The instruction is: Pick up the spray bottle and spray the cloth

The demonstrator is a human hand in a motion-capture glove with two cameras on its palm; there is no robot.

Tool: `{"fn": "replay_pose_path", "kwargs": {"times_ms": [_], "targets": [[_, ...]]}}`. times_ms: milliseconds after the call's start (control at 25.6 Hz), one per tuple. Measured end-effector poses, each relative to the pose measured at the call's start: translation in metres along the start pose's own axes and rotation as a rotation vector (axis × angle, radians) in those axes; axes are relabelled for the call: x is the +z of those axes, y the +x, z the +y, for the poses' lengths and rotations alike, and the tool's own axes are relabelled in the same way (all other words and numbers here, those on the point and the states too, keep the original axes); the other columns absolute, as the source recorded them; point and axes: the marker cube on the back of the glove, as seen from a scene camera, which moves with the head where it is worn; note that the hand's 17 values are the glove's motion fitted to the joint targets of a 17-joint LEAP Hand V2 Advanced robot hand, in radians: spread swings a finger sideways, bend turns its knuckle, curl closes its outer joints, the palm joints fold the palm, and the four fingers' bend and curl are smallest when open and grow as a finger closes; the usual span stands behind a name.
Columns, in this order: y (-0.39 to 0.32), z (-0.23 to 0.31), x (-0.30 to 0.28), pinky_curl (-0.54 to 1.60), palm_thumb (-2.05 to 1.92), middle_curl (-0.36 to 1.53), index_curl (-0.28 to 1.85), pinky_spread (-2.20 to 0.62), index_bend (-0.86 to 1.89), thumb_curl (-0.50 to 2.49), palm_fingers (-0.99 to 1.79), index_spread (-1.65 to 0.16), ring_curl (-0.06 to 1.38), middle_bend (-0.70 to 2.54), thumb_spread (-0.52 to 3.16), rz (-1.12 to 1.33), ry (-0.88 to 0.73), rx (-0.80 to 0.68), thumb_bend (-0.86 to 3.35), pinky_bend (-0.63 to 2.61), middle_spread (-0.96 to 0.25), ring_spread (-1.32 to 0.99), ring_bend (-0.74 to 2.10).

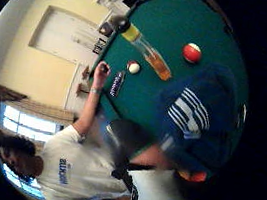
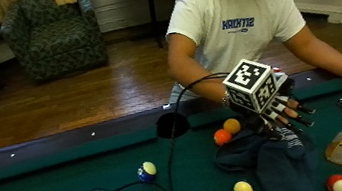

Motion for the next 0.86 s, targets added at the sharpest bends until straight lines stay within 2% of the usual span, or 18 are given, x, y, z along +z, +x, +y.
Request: {"fn": "replay_pose_path", "kwargs": {"times_ms": [195, 430, 859], "targets": [[-0.002, 0.047, -0.008, 0.37, 0.34, 0.36, 0.33, 0.22, 0.12, 0.46, 0.28, -0.42, 0.34, 0.19, 0.87, 0.149, -0.062, -0.101, -0.04, 0.48, -0.13, -0.07, 0.38], [-0.007, 0.08, -0.006, 0.35, 0.32, 0.36, 0.3, 0.23, 0.13, 0.43, 0.27, -0.43, 0.33, 0.2, 0.87, 0.183, -0.103, -0.158, -0.04, 0.44, -0.13, -0.06, 0.38], [0.0, 0.087, -0.004, 0.34, 0.31, 0.35, 0.28, 0.24, 0.14, 0.4, 0.28, -0.43, 0.32, 0.19, 0.88, 0.195, -0.116, -0.143, -0.04, 0.39, -0.13, -0.07, 0.38]]}}
